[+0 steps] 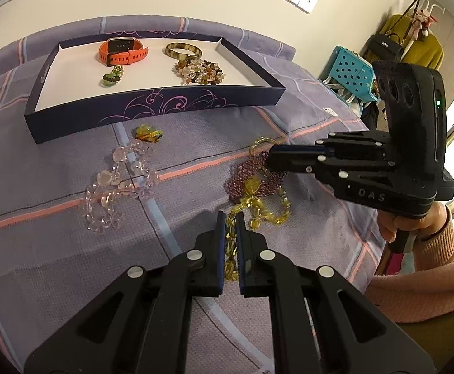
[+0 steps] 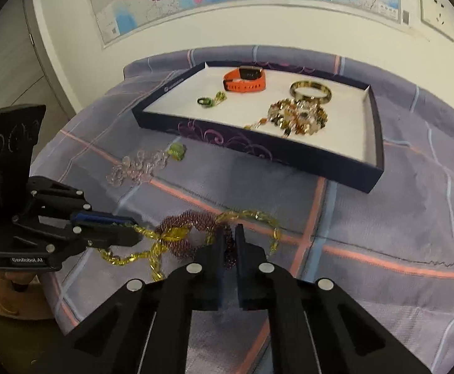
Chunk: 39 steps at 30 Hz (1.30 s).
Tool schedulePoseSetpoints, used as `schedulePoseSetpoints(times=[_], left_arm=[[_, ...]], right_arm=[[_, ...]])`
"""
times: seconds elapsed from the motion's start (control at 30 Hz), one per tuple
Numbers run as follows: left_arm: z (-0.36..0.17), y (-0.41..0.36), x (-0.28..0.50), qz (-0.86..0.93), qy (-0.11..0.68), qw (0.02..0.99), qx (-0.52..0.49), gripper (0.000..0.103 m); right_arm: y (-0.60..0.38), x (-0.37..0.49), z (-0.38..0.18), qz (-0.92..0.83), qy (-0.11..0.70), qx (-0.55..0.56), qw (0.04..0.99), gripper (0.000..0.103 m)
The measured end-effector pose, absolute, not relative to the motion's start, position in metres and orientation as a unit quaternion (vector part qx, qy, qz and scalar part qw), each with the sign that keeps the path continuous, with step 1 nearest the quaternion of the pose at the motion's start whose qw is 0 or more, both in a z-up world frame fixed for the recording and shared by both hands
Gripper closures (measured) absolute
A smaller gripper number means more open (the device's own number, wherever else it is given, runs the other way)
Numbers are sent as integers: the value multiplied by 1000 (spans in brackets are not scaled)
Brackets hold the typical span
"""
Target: Organize jewelry
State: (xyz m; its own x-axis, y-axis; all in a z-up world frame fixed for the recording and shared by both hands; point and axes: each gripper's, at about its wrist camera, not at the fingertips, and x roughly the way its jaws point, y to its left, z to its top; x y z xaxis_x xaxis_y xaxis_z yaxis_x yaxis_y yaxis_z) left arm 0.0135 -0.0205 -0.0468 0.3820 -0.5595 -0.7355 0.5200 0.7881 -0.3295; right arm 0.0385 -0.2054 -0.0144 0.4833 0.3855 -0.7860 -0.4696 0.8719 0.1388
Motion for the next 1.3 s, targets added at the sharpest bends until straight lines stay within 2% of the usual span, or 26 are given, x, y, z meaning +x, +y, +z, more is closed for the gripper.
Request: schedulePoseSetpoints(times=[0.07,0.3,0.6,0.73,0.8,0.87,0.93,0.97,1.03,1.07,1.17,1.2,1.3], left_arm=[[-47,-21,13,-325,451,831,-20,96],[-47,-21,8,-327,449,831,-10,96],[-46,-23,6,-334,449,828,-17,96],[-40,-26,1,-350,434,830,-18,87],[-37,-26,-3,-353,427,832,-19,74],[-35,-22,-6,-353,421,835,-21,70],[-32,-19,-7,-353,416,838,-22,66],[-30,-17,-9,-352,411,841,-22,65],[-28,-12,-11,-347,406,845,-20,59],[-27,-9,-10,-343,406,847,-20,57],[-30,-7,-9,-342,413,844,-19,57],[-31,-8,-9,-343,416,842,-17,57],[-36,-13,-9,-353,424,834,-15,57]], right_arm=[[-209,37,-6,232,426,-57,873,102],[-222,41,16,163,376,-94,908,103],[-229,47,43,239,355,-17,904,102],[-207,49,58,308,340,16,888,103],[-195,54,58,320,342,19,883,103],[-182,62,50,339,358,25,870,101],[-174,68,38,347,381,33,856,91],[-172,70,31,345,391,36,852,79],[-173,68,24,339,398,34,851,75],[-175,66,22,336,402,34,851,68],[-192,56,16,311,409,26,858,56],[-198,51,14,293,413,16,862,46],[-212,44,5,261,417,-4,871,28]])
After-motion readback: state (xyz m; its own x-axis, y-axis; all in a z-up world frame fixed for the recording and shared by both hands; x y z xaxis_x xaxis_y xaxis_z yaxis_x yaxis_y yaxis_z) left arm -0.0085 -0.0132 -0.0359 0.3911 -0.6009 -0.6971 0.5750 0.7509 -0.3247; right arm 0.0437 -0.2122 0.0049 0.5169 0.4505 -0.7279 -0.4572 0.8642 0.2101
